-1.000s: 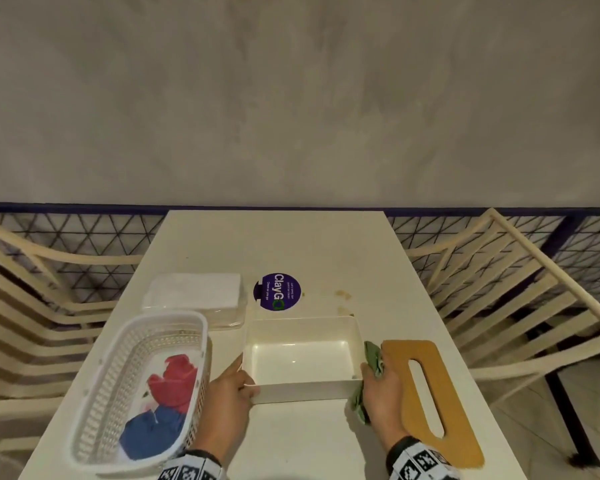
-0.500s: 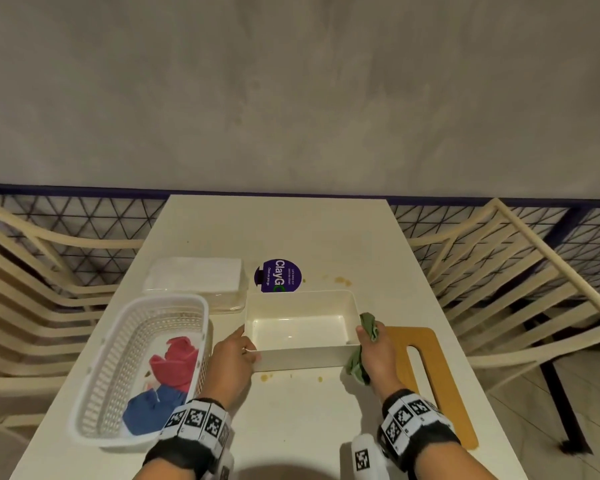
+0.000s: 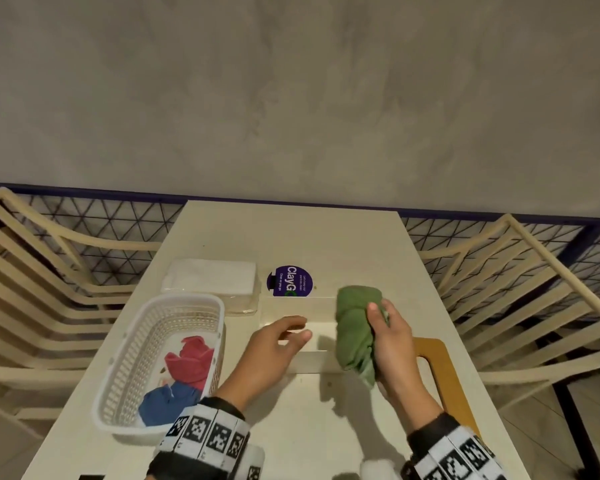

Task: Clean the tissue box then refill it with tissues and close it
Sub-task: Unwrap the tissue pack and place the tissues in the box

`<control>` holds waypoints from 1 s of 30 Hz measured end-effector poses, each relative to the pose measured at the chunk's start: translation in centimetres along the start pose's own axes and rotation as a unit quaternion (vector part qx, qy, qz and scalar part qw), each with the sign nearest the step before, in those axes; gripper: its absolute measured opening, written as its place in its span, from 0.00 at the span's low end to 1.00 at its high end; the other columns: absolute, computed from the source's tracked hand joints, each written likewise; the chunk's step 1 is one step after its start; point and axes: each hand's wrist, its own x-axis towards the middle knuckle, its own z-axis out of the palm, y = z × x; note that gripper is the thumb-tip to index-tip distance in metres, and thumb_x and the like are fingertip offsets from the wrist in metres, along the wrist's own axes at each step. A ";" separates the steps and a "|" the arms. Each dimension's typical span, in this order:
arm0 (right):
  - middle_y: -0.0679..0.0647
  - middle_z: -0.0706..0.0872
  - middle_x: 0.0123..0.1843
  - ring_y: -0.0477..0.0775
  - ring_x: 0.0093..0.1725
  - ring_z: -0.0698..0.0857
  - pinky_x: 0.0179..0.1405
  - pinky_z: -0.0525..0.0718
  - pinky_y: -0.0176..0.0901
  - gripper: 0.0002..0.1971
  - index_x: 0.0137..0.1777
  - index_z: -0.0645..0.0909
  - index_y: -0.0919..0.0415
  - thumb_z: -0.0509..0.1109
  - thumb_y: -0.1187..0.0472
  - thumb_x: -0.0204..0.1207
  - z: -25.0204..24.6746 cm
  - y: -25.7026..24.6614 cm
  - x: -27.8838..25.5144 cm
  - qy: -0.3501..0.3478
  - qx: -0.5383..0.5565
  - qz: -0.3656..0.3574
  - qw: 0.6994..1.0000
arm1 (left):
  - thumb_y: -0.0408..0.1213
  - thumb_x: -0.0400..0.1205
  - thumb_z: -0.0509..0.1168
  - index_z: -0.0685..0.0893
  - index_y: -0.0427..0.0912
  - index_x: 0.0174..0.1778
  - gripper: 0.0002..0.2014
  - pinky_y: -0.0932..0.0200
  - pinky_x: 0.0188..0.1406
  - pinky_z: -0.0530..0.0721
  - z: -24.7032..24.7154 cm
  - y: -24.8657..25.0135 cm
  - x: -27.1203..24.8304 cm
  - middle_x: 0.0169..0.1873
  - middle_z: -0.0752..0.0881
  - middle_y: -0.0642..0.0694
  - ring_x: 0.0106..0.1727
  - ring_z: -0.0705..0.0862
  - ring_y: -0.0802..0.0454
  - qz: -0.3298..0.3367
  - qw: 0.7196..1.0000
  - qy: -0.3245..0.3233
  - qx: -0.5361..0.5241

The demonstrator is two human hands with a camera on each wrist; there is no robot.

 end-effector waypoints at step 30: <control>0.63 0.88 0.43 0.54 0.39 0.80 0.45 0.80 0.44 0.09 0.47 0.86 0.69 0.67 0.65 0.75 24.3 1.8 2.0 -0.514 -0.622 -0.127 0.577 | 0.49 0.81 0.62 0.75 0.41 0.71 0.24 0.56 0.62 0.74 -19.4 -5.5 2.3 0.70 0.78 0.42 0.68 0.78 0.45 -0.218 0.900 -0.137 0.353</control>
